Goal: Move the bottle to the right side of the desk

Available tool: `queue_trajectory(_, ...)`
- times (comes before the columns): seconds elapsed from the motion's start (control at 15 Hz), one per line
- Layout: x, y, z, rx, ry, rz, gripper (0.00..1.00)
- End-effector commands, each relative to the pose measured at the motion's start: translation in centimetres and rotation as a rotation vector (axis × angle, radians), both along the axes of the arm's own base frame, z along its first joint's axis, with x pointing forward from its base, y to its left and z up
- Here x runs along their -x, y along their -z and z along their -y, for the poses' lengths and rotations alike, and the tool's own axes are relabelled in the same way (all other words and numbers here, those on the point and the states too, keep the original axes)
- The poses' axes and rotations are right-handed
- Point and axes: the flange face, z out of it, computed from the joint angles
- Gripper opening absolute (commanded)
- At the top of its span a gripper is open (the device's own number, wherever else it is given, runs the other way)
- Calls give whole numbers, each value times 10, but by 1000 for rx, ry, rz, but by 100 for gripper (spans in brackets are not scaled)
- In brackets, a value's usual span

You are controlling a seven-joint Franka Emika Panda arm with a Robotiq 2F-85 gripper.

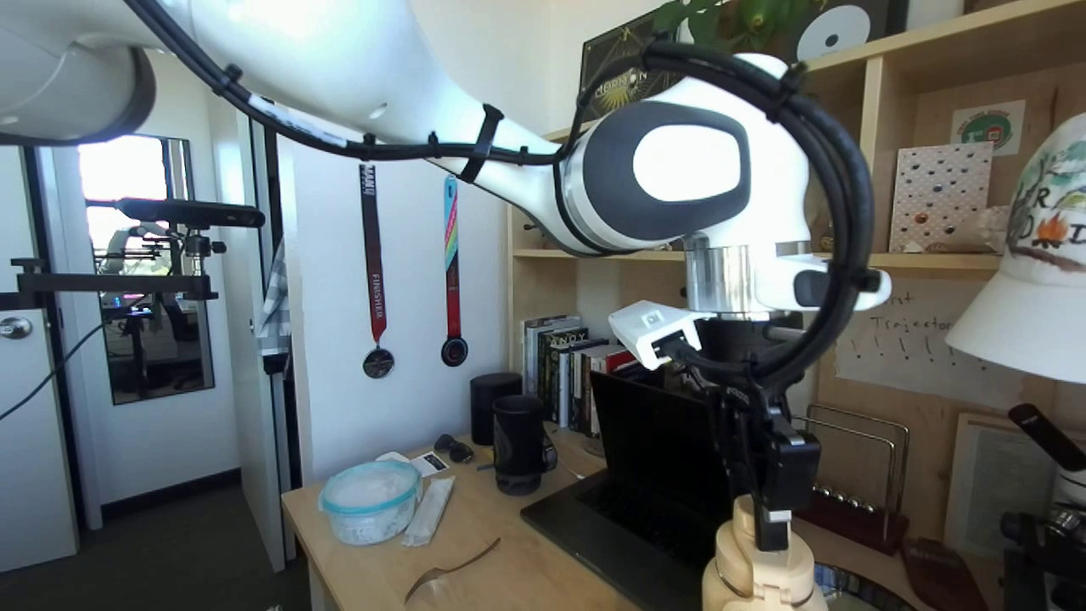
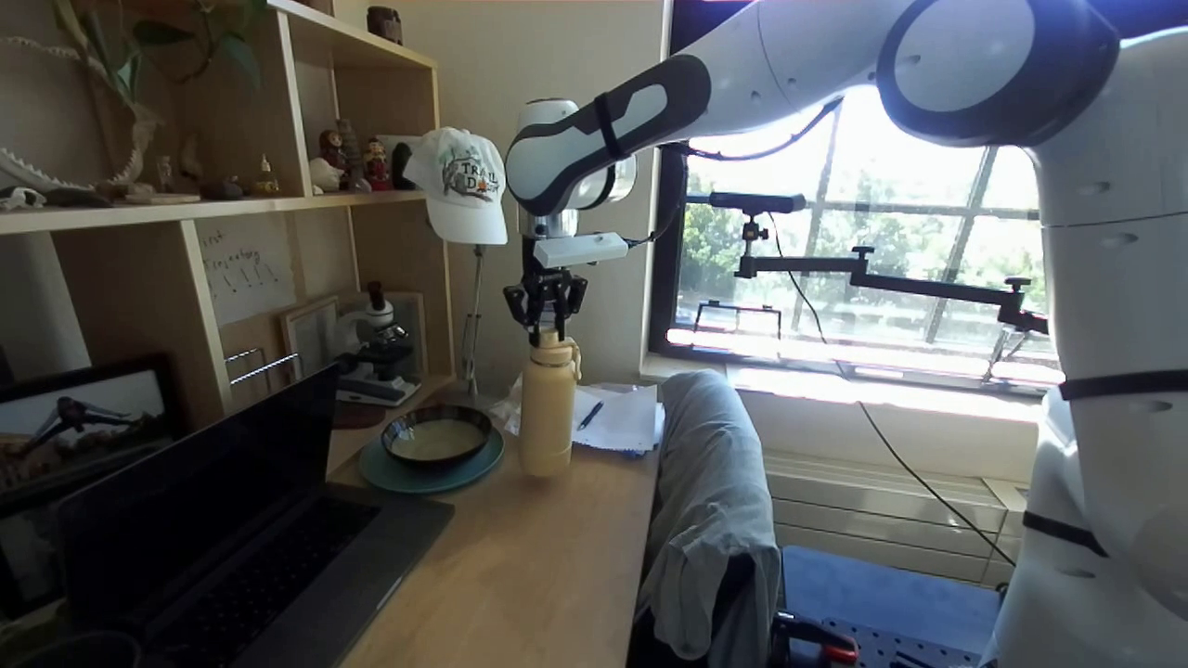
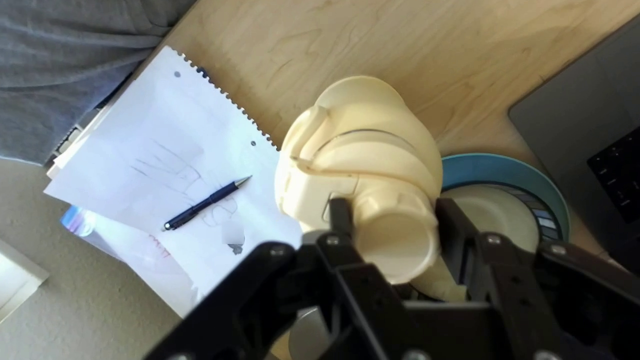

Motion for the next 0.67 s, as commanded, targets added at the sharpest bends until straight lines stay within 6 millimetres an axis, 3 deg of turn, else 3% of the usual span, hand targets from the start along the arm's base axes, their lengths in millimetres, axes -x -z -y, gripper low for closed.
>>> queue_trajectory(0.0, 10, -3, 10, 0, 2, 53, 21)
queue_trajectory(0.6, 18, 12, -3, 34, -4, 62, 21)
